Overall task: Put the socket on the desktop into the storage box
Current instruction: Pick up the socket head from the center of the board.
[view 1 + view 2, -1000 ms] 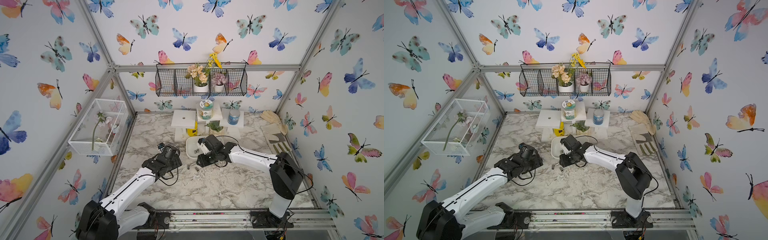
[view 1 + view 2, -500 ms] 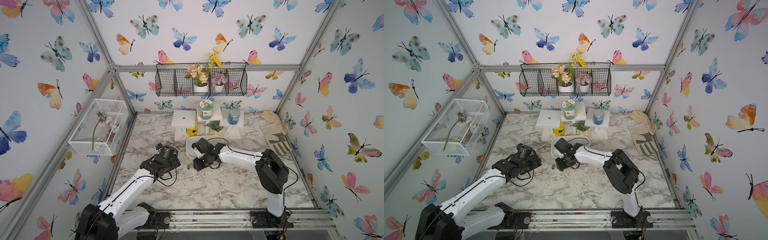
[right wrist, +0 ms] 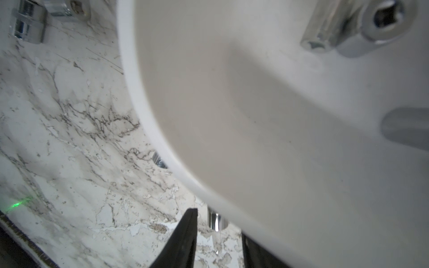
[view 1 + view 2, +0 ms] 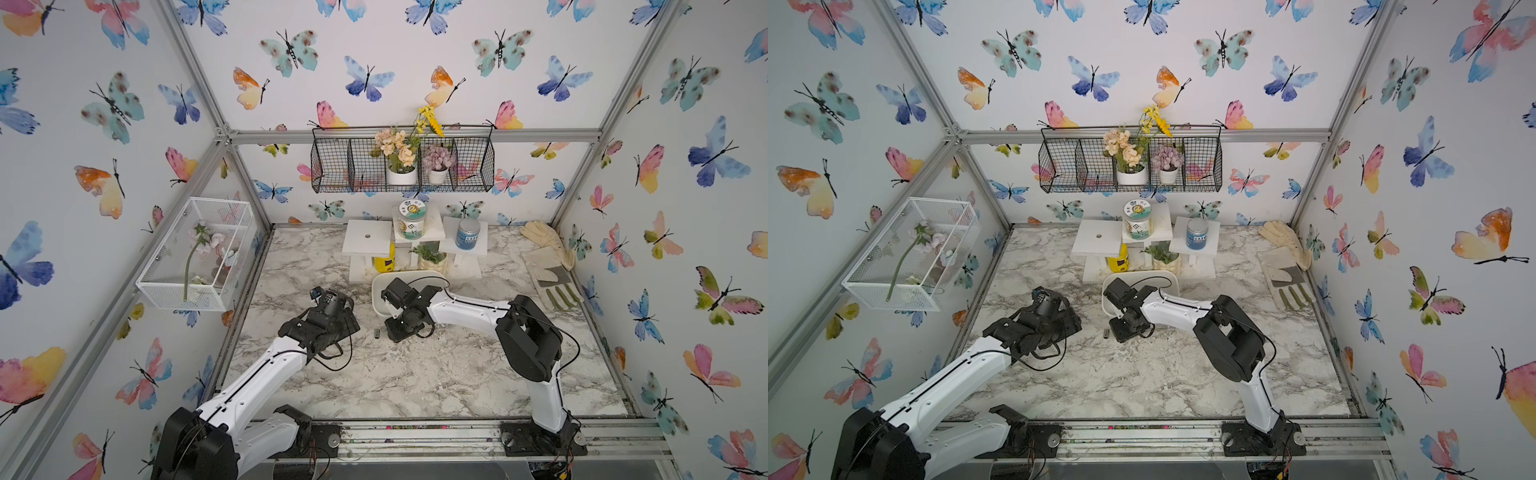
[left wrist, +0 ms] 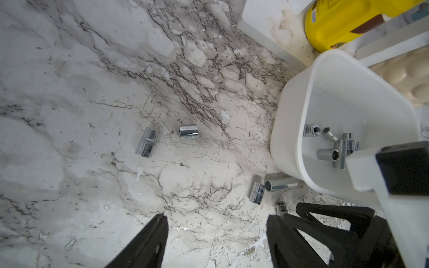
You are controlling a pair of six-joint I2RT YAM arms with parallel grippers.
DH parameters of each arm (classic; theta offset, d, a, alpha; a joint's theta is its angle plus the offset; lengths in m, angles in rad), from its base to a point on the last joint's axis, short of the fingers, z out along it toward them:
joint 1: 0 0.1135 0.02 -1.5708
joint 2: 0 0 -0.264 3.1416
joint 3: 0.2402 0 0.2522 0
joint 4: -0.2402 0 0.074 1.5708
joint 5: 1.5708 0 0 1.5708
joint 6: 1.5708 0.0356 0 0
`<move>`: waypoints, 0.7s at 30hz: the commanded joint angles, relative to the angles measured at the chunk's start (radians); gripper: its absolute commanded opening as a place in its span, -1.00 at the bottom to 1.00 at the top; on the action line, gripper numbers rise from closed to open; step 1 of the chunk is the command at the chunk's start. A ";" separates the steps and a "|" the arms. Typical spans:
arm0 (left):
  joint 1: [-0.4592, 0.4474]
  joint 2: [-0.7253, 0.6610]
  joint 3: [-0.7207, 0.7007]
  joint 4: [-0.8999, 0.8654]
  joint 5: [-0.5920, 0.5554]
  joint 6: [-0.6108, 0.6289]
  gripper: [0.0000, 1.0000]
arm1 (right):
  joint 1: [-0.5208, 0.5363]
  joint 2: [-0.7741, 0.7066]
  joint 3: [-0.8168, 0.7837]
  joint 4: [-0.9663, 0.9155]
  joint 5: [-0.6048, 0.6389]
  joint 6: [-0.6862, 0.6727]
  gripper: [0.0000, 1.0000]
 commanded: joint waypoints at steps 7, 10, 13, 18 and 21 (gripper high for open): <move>0.025 0.000 -0.026 0.002 0.046 0.023 0.45 | 0.012 0.048 0.048 -0.053 0.038 -0.021 -0.33; 0.028 -0.001 -0.028 0.004 0.048 0.023 0.45 | 0.015 0.058 0.055 -0.056 0.042 -0.024 -0.36; 0.030 -0.002 -0.029 0.006 0.049 0.023 0.45 | 0.018 0.068 0.060 -0.062 0.051 -0.025 -0.37; 0.033 -0.005 -0.036 0.008 0.050 0.022 0.45 | 0.023 0.079 0.062 -0.068 0.063 -0.030 -0.40; 0.034 -0.005 -0.038 0.008 0.051 0.020 0.45 | 0.024 0.083 0.062 -0.069 0.068 -0.030 -0.43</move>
